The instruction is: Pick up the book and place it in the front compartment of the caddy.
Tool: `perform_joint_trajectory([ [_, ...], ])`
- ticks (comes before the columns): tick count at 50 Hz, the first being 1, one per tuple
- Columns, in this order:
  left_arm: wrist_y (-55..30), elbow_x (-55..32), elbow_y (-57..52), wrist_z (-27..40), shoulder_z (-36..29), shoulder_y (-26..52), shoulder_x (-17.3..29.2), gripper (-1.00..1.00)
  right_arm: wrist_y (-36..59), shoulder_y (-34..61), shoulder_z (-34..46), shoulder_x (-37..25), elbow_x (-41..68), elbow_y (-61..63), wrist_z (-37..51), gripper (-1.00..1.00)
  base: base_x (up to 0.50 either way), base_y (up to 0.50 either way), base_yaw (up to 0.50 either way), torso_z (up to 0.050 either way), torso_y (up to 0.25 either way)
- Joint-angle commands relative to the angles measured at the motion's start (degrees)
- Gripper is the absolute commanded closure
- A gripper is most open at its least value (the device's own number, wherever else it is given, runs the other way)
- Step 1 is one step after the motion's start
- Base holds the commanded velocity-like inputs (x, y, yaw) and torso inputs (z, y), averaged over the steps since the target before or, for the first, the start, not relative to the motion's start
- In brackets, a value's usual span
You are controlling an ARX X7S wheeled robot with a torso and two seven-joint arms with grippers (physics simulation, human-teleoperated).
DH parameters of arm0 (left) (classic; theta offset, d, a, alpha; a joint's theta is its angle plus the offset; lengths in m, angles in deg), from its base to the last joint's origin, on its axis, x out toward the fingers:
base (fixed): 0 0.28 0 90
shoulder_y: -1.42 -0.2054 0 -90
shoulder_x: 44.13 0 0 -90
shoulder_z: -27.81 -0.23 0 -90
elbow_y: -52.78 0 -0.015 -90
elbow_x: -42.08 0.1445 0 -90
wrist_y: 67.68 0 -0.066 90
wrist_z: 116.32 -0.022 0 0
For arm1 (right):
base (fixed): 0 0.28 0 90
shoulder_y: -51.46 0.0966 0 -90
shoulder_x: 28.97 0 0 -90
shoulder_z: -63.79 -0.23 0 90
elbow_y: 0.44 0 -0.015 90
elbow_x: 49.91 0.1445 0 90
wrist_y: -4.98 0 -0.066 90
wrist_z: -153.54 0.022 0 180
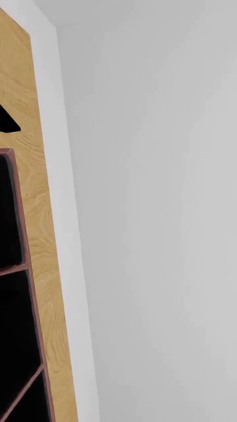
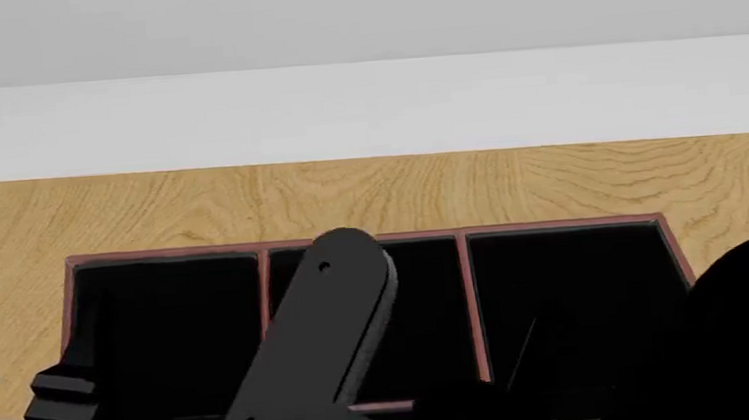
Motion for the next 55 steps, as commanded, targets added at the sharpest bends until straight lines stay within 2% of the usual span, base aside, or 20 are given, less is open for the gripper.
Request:
perform_joint_trajectory([
  [1,0.8,0.9,0.2,-0.6,-0.2,-0.8,0.2,-1.00,6.1,6.3,-2.4,2.7,-1.6,-7.7,-2.8,1.00,0.00,0.00,0.00,0.000,0.000],
  [10,1.6,1.5,0.3,-1.1,-0.2,-1.6,0.5,-1.00,7.6,6.3,-8.1,4.5,-4.5,-11.8,-6.0,1.00,0.00,0.00,0.00,0.000,0.001],
  [19,2.0,2.1,0.6,-1.4,-0.6,-1.7,0.4,-1.00,14.3,10.4,-6.2,6.3,-7.6,-16.3,-10.2,1.00,0.00,0.00,0.00,0.000,0.000],
  [21,2.0,2.0,0.5,-1.3,-0.6,-1.7,0.5,-1.00,14.3,12.2,-4.9,6.2,-10.7,-16.5,-14.6,1.00,0.00,0.00,0.00,0.000,0.005],
  [31,2.2,1.9,0.4,-0.9,-0.7,-1.8,0.7,-1.00,14.3,21.6,1.2,6.9,-41.0,-14.9,-54.4,1.00,0.00,0.00,0.00,0.000,0.000],
  [34,2.3,2.1,0.5,-1.0,-0.8,-1.9,0.7,-1.00,13.9,22.4,2.1,7.1,-48.0,-14.7,-62.4,1.00,0.00,0.00,0.00,0.005,0.003],
  [38,2.6,2.3,0.8,-1.3,-0.8,-2.1,0.9,-1.00,12.7,23.4,5.0,7.7,-62.3,-14.1,-75.8,1.00,0.00,0.00,0.00,0.000,0.000],
  [40,2.6,2.4,0.8,-1.3,-0.9,-2.0,0.9,-1.00,10.0,24.8,9.4,7.8,-72.2,-13.1,-85.3,1.00,0.00,0.00,0.00,0.000,0.000],
  [45,2.8,2.6,1.3,-1.6,-1.0,-2.0,0.9,-1.00,3.9,26.9,16.7,8.2,-84.0,-12.8,-96.4,1.00,0.00,0.00,0.00,0.000,0.000],
  [55,2.6,2.8,2.1,-1.6,-1.7,-1.2,0.8,-1.00,-5.4,28.6,24.9,9.7,-96.0,-16.0,-107.7,1.00,0.00,0.00,0.00,0.000,0.001],
])
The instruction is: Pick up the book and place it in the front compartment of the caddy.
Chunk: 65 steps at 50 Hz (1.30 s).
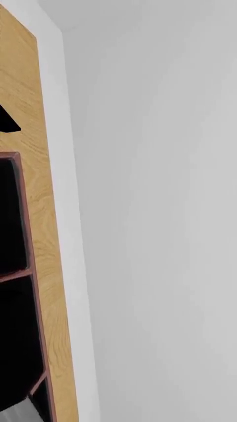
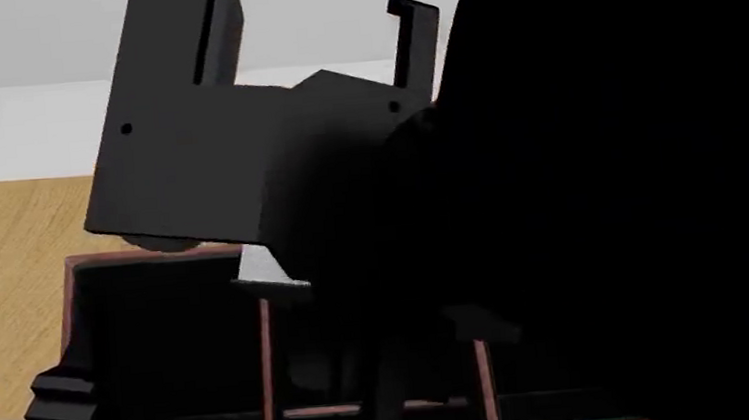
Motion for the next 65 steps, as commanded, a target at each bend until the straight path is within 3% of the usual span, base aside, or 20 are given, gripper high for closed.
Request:
perform_joint_trajectory([
  [1,0.0,0.2,0.8,-0.2,-0.5,0.6,-0.1,-1.00,-9.0,3.5,9.0,1.3,-22.5,-2.3,-18.2,1.00,0.00,0.00,0.00,0.000,0.000],
  [30,1.4,1.8,1.2,-0.9,-1.3,-0.9,0.3,-1.00,-22.0,1.9,14.5,7.6,-31.8,-25.0,-38.1,1.00,0.00,0.00,0.00,0.000,0.001],
  [65,2.3,1.3,1.1,-0.3,-1.1,-1.4,1.4,-1.00,-28.4,-4.8,10.1,13.9,-30.8,-40.1,-41.8,1.00,0.00,0.00,0.00,0.000,0.001],
])
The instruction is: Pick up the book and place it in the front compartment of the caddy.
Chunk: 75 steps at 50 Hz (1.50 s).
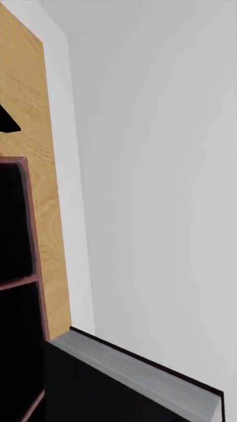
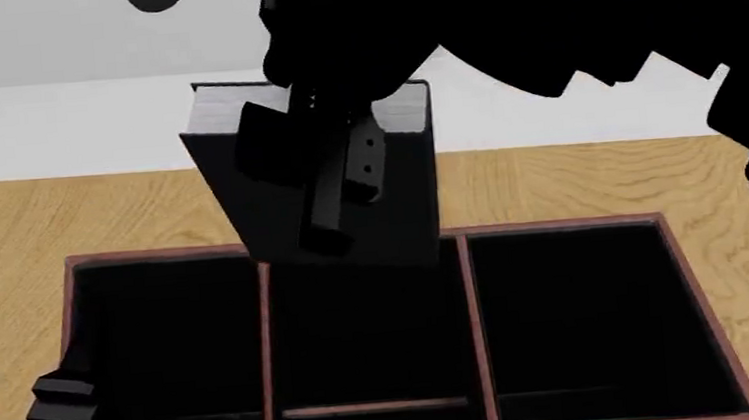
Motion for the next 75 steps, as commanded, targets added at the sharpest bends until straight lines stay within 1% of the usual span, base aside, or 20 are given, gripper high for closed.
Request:
perform_joint_trajectory([
  [1,0.2,-0.5,-0.2,0.3,0.3,-0.1,0.6,-1.00,-3.1,-1.9,-1.1,1.4,-1.6,-3.2,-0.4,1.00,0.00,0.00,0.00,0.000,0.000],
  [25,0.4,-1.0,-0.1,0.8,0.2,0.2,1.1,-1.00,-6.3,-6.4,1.1,3.7,-4.0,-7.1,-1.5,1.00,0.00,0.00,0.00,0.000,0.001],
  [42,1.3,0.9,0.4,0.0,-0.7,-1.3,1.2,-1.00,-8.1,-9.2,3.1,3.9,-5.9,-8.1,-1.8,1.00,0.00,0.00,0.00,0.001,0.001],
  [56,1.5,0.9,0.3,0.2,-1.1,-1.2,1.3,-1.00,-7.8,-10.0,3.7,2.5,-6.3,-7.6,-1.2,1.00,0.00,0.00,0.00,0.000,0.001],
  [75,1.2,0.1,0.1,1.1,-1.2,-0.7,1.7,-1.00,-11.5,-14.0,3.9,4.4,-7.6,-13.1,-1.7,1.00,0.00,0.00,0.00,0.001,0.001],
])
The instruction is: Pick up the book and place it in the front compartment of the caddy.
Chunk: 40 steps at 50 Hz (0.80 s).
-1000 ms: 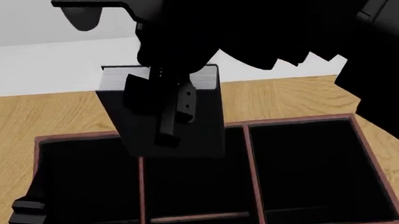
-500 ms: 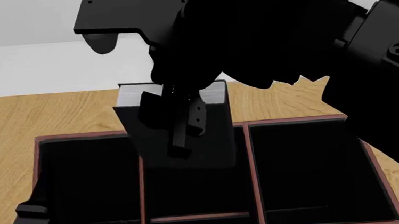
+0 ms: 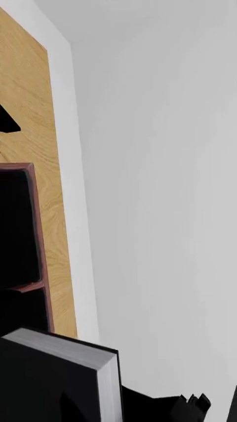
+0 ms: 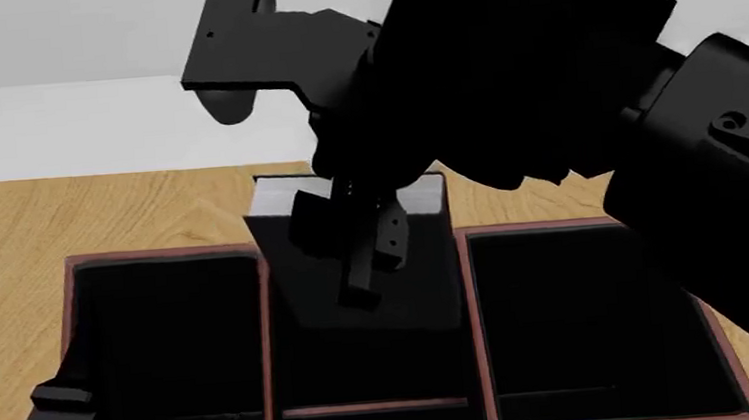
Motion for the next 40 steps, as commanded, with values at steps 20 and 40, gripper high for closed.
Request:
perform_joint_trajectory([
  [20,-0.1,-1.1,0.2,0.8,0.0,0.9,0.7,-1.00,-8.5,-4.2,0.6,4.5,-4.1,-10.3,-3.1,1.00,0.00,0.00,0.00,0.000,0.001],
  [40,0.6,0.0,0.6,0.5,-0.8,0.2,0.6,-1.00,-12.7,-8.4,4.0,6.6,-8.5,-16.9,-3.5,1.00,0.00,0.00,0.00,0.001,0.001],
])
